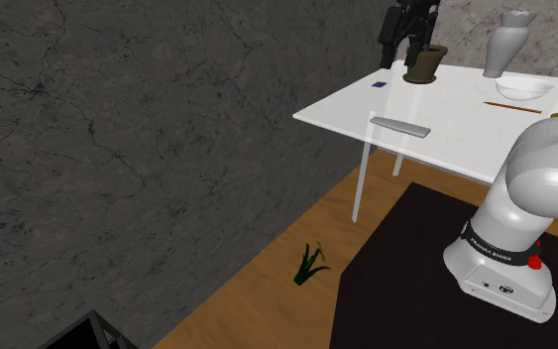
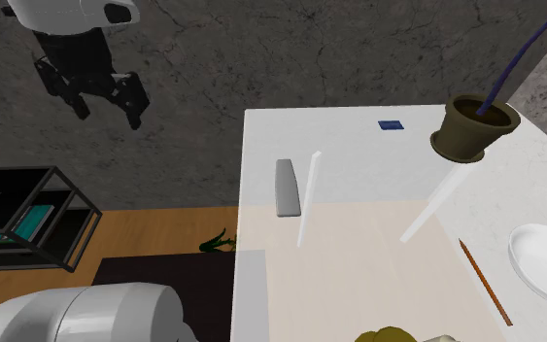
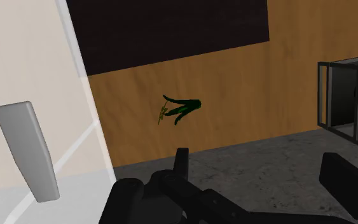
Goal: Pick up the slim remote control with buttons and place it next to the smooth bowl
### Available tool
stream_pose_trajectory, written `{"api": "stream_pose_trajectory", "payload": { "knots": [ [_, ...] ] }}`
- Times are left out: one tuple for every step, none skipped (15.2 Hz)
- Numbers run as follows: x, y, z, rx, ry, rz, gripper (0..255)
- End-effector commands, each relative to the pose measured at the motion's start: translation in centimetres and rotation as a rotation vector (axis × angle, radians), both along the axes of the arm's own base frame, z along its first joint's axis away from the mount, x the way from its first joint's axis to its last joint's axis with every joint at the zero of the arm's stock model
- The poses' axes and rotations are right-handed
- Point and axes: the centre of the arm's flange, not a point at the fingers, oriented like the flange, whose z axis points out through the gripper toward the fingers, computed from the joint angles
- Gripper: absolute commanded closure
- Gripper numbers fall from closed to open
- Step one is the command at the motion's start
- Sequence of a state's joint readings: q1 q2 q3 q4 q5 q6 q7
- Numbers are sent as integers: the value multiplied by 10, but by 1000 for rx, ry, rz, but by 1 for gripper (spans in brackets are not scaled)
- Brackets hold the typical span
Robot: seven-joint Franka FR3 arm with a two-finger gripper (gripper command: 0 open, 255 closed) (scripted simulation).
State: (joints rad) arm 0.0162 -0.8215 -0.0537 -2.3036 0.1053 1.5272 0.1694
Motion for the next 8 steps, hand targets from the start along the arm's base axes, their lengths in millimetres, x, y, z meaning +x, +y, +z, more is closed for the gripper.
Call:
{"api": "stream_pose_trajectory", "payload": {
  "knots": [
    [0,0,0,0,0,0,0],
    [2,-9,-8,-5,1,5,0],
    [4,-18,-17,-9,3,10,0],
    [6,-28,-25,-14,4,16,0],
    [8,-37,-34,-19,5,21,0],
    [10,-46,-42,-24,7,26,0],
    [12,-56,-50,-28,8,31,0],
    [14,-65,-59,-33,9,36,0]
  ]
}}
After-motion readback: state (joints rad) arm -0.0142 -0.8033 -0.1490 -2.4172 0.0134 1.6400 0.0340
